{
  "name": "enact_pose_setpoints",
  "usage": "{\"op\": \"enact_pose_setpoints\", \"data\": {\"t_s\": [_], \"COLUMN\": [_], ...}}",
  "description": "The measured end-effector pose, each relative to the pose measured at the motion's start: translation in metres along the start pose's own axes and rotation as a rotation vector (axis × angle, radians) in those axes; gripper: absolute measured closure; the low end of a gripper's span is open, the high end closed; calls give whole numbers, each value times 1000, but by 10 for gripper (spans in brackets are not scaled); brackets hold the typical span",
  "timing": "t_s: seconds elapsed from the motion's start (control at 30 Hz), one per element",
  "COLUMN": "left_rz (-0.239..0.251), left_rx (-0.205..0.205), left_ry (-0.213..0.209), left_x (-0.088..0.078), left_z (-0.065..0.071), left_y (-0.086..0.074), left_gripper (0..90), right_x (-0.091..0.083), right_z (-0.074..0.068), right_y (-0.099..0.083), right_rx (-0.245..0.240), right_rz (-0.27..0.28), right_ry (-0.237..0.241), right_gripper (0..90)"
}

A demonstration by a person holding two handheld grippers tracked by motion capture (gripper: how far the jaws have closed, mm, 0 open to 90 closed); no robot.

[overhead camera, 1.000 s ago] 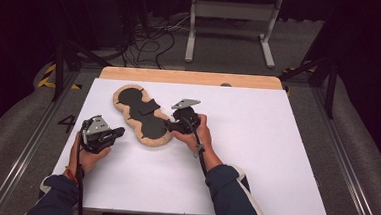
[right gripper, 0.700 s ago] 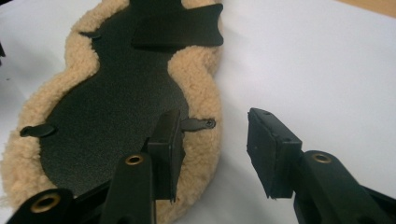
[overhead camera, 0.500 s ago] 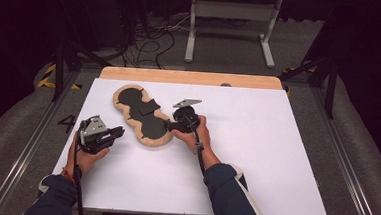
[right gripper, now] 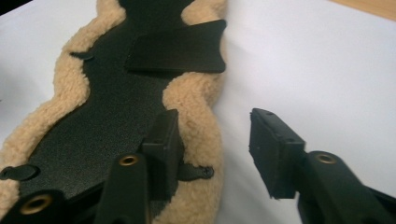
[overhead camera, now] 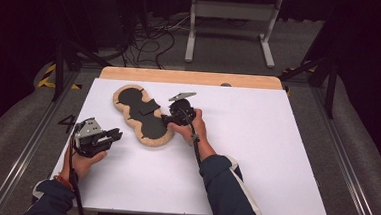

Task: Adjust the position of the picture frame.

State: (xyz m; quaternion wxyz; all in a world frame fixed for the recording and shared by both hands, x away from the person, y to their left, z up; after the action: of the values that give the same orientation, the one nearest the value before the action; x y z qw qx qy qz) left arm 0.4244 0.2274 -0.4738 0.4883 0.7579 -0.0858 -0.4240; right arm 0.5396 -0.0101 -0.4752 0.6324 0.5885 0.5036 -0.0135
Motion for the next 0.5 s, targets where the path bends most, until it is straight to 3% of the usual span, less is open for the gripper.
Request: {"op": "enact_pose_setpoints", "data": {"t_s": [0.07,0.2,0.27,0.5], "left_rz": [-13,-49,-59,-78], "left_rx": [-13,2,0,-24], "left_ry": [-4,17,16,26], "left_x": [5,12,16,30], "left_z": [2,2,2,-2], "left_y": [0,0,0,-3], "left_gripper": [755,738,738,716], "right_x": [3,10,12,8], "right_z": [1,3,-1,2], "right_y": [1,5,5,1], "right_rx": [12,32,42,64], "right_rz": [3,-22,-61,-63], "right_ry": [34,91,170,188], "right_gripper": [494,488,527,608]}}
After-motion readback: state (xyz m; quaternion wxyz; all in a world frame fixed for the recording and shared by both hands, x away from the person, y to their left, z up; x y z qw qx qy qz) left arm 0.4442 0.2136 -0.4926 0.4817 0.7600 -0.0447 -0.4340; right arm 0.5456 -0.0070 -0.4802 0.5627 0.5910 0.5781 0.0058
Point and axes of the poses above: each handheld gripper's, and its own axes: x roughly forward along the jaws, y roughly out of its top, z roughly to its right, the point moved 5 cm from there along x, roughly forward along the jaws, and after that the axes turned 9 degrees about x, right-handed, at the moved point
